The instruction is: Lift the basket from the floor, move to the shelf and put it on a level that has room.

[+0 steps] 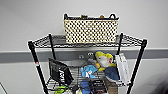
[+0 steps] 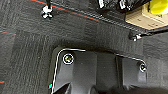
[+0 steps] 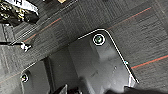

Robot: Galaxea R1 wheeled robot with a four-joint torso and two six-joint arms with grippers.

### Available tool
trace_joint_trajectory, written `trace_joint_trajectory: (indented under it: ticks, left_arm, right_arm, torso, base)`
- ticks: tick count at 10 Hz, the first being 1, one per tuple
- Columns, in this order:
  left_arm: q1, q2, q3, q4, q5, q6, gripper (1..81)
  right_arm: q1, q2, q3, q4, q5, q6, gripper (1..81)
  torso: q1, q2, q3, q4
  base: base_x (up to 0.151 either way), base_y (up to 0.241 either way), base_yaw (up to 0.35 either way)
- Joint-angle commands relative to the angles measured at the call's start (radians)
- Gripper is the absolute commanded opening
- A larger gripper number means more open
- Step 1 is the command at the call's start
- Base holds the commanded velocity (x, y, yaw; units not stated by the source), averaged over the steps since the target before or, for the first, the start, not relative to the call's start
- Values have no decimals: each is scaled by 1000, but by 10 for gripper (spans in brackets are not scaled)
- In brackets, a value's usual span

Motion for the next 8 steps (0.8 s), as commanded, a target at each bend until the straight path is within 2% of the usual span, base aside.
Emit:
trace_joint_trajectory:
  ticks: [1,3,8]
  left_arm:
    - [-7,126,-162,71,55,5,811]
    - [4,190,-261,101,58,5,811]
    - [52,349,-435,159,54,8,811]
  right_arm:
    - [-5,90,-101,-11,3,-59,811]
    - [-22,123,-127,-23,6,-62,811]
    - [-82,184,-179,-66,84,-61,811]
  torso:
    - [0,0,0,0]
    - [0,0,0,0]
    - [-1,0,1,0]
  base:
    - [0,0,0]
    - [0,0,0]
    - [0,0,0]
